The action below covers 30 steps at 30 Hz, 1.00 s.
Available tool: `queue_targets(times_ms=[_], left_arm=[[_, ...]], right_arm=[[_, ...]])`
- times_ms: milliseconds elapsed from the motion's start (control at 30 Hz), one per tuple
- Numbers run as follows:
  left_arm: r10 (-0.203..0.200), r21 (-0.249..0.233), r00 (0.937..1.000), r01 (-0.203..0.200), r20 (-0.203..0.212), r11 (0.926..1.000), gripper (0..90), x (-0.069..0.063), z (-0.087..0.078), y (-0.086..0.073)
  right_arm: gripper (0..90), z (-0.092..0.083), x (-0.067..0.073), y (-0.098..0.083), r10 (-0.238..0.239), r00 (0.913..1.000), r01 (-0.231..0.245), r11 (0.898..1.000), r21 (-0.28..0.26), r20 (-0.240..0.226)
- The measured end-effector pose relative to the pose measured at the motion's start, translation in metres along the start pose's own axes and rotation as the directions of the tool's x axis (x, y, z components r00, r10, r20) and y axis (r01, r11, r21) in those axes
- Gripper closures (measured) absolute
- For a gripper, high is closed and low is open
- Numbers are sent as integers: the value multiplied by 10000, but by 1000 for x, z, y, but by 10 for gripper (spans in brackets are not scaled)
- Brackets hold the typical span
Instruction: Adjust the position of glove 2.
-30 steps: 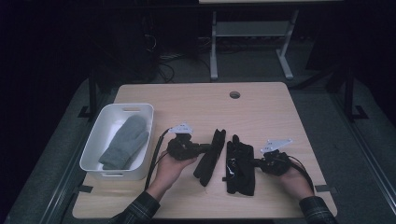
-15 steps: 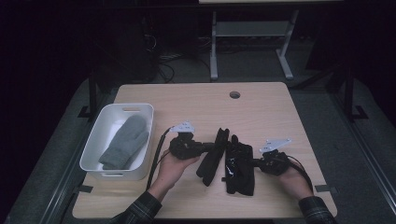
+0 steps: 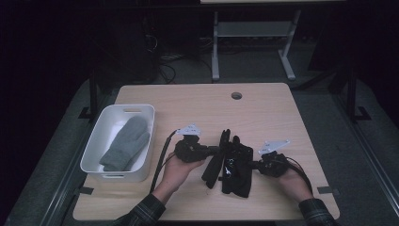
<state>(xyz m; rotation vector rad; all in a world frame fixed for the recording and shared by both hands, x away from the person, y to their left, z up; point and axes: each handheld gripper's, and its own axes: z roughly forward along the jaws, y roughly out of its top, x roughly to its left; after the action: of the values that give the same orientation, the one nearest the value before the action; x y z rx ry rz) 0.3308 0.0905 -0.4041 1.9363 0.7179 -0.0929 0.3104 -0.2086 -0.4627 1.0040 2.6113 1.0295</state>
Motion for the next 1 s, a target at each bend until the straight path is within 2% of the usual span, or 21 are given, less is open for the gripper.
queue_targets(times_ms=[333, 767, 900, 1000], left_arm=[[-41, 160, 9996, 37, 274, 9999, 880, -1, 6, 1], [105, 666, 9978, -149, 656, 9977, 879, -16, 46, -2], [189, 804, 9977, -241, 656, 9965, 878, -18, 57, -3], [109, 738, 9973, -163, 723, 9971, 867, -18, 62, -4]], right_arm=[[900, 10, 9, 8, -178, 9993, 176, 9998, -74, -334], [900, 10, 9, 9, -187, 9990, 186, 9998, -44, -407], [900, 10, 9, 8, -198, 9990, 196, 9998, -58, -395], [900, 7, 7, 8, -175, 9994, 174, 9998, -65, -299]])
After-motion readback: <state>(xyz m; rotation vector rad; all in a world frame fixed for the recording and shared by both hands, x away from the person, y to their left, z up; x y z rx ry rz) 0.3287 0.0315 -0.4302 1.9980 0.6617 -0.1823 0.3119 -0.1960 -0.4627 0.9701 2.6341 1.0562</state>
